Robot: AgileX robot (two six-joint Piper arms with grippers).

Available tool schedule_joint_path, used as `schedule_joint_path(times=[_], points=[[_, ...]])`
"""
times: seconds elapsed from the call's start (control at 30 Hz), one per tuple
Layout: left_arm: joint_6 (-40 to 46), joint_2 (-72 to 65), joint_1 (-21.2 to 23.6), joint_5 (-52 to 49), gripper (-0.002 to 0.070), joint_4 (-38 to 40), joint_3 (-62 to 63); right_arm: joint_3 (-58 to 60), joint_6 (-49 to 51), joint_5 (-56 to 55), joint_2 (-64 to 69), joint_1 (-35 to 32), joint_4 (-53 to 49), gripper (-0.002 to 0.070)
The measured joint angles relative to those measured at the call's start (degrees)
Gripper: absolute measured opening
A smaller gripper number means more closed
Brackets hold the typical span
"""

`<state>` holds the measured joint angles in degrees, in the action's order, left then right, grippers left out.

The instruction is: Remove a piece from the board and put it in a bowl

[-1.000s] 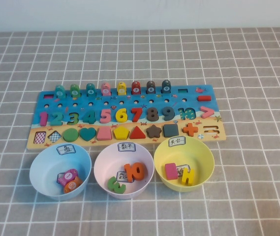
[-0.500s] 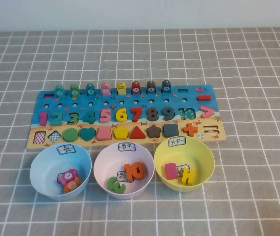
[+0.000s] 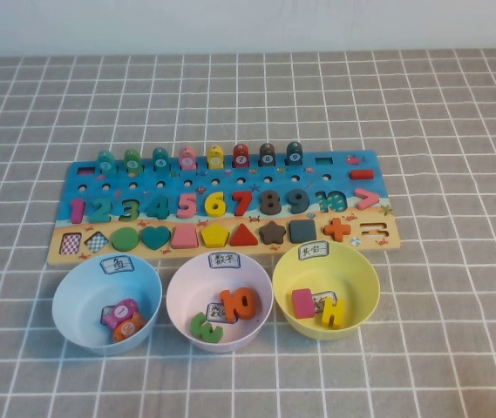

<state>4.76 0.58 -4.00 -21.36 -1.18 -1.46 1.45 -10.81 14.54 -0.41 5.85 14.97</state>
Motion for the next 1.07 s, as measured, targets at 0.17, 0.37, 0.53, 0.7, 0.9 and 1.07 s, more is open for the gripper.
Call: schedule_joint_path(times=[0.17, 0.37, 0.53, 0.7, 0.9, 1.07], points=[[0.00, 0.00, 0.00, 0.00, 0.0000, 0.00, 0.00, 0.00, -0.78, 7.96, 0.00, 0.00, -0.64, -0.0017], [0.00, 0.00, 0.00, 0.00, 0.0000, 0.00, 0.00, 0.00, -0.91, 8.79, 0.00, 0.00, -0.86, -0.0017], [0.00, 0.00, 0.00, 0.00, 0.0000, 0.00, 0.00, 0.00, -0.91, 8.79, 0.00, 0.00, -0.86, -0.0017], [0.00, 0.00, 0.00, 0.00, -0.0001, 0.00, 0.00, 0.00, -0.91, 8.79, 0.00, 0.00, -0.86, -0.0017], [0.00, 0.00, 0.00, 0.00, 0.0000, 0.00, 0.00, 0.00, -0.91, 8.83, 0.00, 0.00, -0.86, -0.0017], [0.00, 0.00, 0.00, 0.00, 0.0000, 0.00, 0.00, 0.00, -0.91, 8.83, 0.00, 0.00, -0.86, -0.0017]])
